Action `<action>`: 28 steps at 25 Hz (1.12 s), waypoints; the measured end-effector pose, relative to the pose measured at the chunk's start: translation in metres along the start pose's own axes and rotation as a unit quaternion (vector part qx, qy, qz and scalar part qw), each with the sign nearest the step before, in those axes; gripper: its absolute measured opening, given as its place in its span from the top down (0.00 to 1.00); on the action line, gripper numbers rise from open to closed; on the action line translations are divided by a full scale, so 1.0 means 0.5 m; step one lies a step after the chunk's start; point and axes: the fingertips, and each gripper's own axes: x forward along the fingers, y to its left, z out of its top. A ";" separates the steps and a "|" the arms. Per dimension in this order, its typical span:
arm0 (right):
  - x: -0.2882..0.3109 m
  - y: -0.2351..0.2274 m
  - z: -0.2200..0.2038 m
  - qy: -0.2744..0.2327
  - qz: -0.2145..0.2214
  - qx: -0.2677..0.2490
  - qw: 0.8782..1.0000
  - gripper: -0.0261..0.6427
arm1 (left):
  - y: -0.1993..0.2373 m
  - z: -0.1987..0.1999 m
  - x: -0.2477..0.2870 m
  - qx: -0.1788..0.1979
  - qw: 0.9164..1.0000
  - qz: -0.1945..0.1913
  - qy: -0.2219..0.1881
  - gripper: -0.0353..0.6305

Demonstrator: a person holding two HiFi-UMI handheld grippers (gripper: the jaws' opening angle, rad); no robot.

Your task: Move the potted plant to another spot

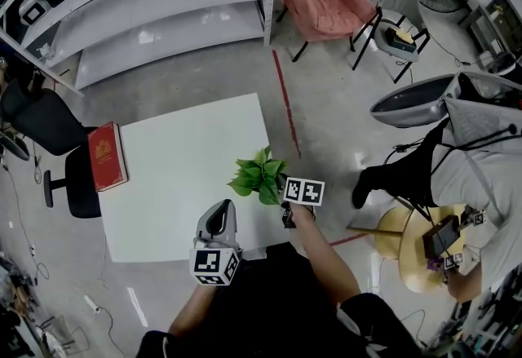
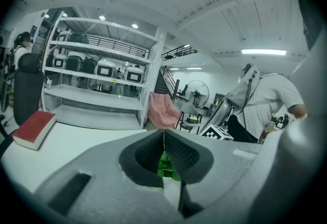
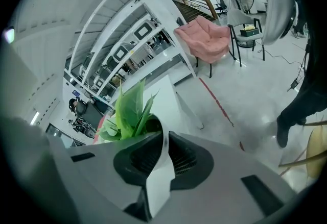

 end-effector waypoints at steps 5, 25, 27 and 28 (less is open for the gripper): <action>-0.014 0.002 -0.003 -0.008 -0.001 0.001 1.000 0.92 | 0.007 0.000 -0.013 0.001 1.000 -0.002 -0.001 0.92; -0.235 0.133 0.039 -0.165 -0.019 -0.123 0.978 0.91 | -0.012 0.031 -0.096 0.018 0.999 -0.042 -0.025 0.92; -0.263 0.160 0.037 -0.189 -0.013 -0.136 0.972 0.93 | -0.013 0.036 -0.107 0.020 0.998 -0.047 -0.029 0.92; -0.277 0.174 0.035 -0.199 -0.010 -0.143 0.970 0.93 | -0.014 0.038 -0.113 0.020 0.998 -0.049 -0.031 0.92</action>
